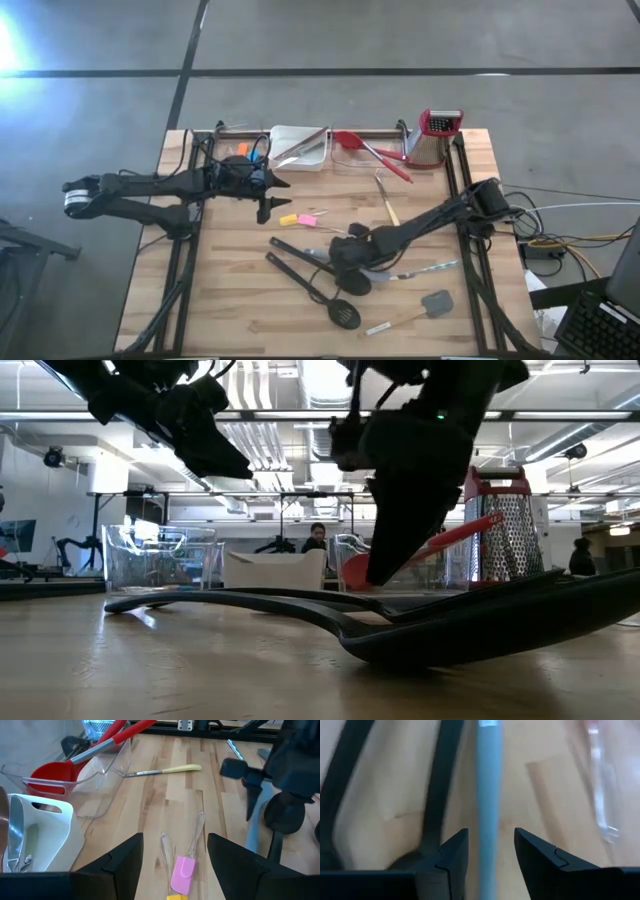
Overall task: Pick & Place Kitchen Items
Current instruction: Put the gray serving spoon into the right transparent bin
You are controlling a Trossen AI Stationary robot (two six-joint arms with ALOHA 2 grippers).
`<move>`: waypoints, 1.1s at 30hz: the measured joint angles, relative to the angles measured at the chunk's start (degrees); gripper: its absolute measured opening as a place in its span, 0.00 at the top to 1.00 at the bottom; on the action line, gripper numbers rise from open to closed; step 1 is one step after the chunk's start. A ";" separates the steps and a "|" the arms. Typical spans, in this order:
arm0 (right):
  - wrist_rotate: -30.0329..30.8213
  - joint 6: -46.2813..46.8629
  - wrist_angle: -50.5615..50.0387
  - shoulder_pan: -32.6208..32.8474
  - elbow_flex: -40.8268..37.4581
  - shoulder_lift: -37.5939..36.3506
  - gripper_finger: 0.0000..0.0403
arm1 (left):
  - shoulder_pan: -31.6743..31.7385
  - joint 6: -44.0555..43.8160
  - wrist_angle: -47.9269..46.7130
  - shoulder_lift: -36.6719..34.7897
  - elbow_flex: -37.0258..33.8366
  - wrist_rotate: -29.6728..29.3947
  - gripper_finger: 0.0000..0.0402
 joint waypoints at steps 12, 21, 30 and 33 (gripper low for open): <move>-2.23 -2.21 -4.28 -2.48 5.09 7.31 0.71 | 0.00 0.07 -0.49 -0.07 -0.08 -0.01 0.43; -1.88 -3.43 -7.56 -4.44 4.26 3.87 0.90 | 0.00 0.11 -0.47 -0.07 -0.08 -0.01 0.43; 3.87 -3.88 -11.98 -3.90 2.93 -11.75 0.90 | 0.00 0.17 -0.42 -0.07 -0.08 -0.34 0.43; 10.47 -3.90 -11.71 -3.37 1.99 -18.57 0.90 | 0.00 0.17 -0.42 -0.07 -0.08 -0.42 0.43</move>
